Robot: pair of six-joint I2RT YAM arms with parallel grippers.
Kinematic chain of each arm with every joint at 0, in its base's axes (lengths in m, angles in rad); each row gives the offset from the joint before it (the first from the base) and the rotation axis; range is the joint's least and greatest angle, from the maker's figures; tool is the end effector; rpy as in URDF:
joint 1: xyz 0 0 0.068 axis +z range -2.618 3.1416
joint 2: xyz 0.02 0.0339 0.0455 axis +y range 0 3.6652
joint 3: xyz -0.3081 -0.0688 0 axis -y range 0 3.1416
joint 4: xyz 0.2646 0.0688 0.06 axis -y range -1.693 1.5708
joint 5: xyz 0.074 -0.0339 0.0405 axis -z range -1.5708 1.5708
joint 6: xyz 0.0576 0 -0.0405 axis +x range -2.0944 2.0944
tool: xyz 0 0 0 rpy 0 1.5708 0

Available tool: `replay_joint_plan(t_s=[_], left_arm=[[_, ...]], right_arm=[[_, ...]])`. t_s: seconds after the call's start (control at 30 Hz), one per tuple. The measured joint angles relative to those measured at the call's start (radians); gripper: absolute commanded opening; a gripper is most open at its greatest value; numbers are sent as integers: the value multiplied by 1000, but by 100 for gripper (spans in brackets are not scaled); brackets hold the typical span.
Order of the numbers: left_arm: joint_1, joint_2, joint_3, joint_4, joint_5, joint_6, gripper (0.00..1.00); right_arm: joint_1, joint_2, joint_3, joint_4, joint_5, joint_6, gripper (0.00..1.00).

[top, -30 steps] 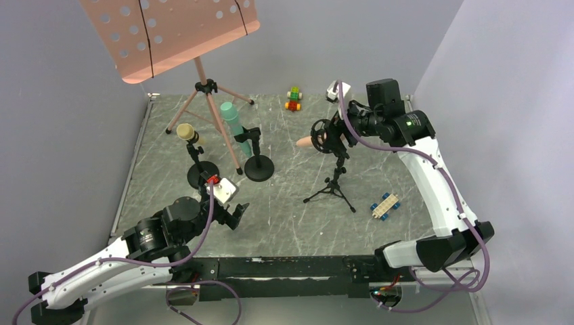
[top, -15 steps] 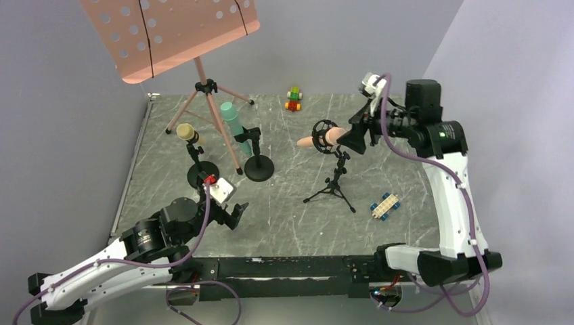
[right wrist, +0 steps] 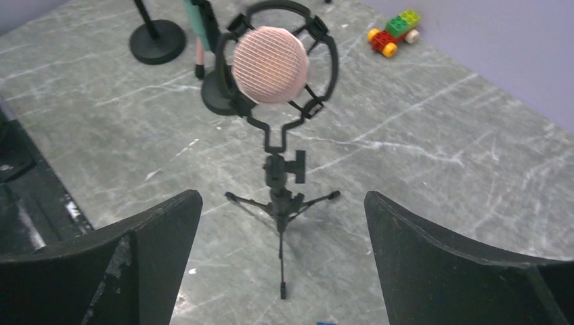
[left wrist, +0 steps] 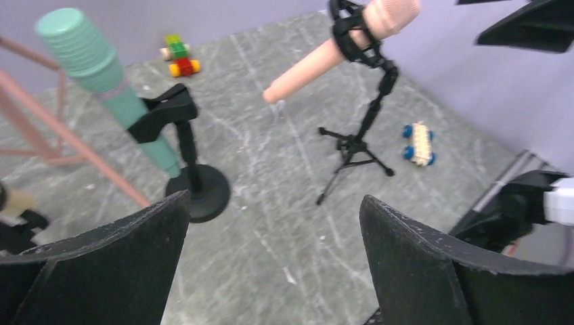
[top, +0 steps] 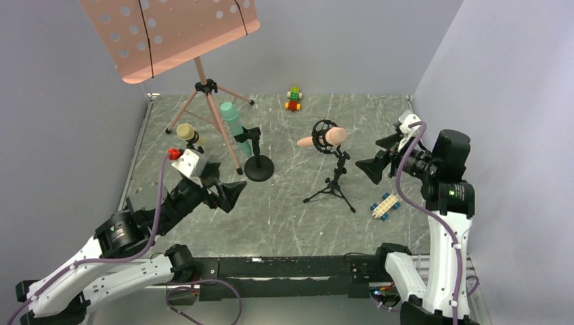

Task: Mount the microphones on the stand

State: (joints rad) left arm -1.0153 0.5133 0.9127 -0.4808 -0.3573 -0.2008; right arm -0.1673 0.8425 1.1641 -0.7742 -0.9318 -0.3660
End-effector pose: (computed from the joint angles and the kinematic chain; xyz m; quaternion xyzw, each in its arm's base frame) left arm 0.0696 -0.0740 0.4126 0.1760 0.7121 -0.2738 0.6221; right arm 0.1501 0.0215 0.4366 -0.3122 0.7300 0.2425 0.5575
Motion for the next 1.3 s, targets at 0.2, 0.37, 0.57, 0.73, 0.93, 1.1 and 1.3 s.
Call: replay_joint_plan(t_s=[0.2,0.37,0.57,0.73,0.93,1.1,1.3], left_arm=[[2,137,0,109,167,-88,99],[-7,274,-96,270,313,-108,99],[-106,501,-206,556,351,-26,99],[-131,702,-216,850,354,51,99],[-131,920,-172,1060,323,85,99],[-131,1041,-117,1197,277,95,99],[-131,1178,-112,1434,229,128,89]], right_arm=[[-88,-48,-159,81,4,7,97],[-119,-12,-312,113,-55,-18,98],[-121,0,-411,185,-101,-19,99],[-123,-64,-459,255,-107,-7,100],[-129,-154,-519,341,-12,48,100],[-147,-147,-520,386,80,110,100],[-155,-142,-520,392,124,146,100]])
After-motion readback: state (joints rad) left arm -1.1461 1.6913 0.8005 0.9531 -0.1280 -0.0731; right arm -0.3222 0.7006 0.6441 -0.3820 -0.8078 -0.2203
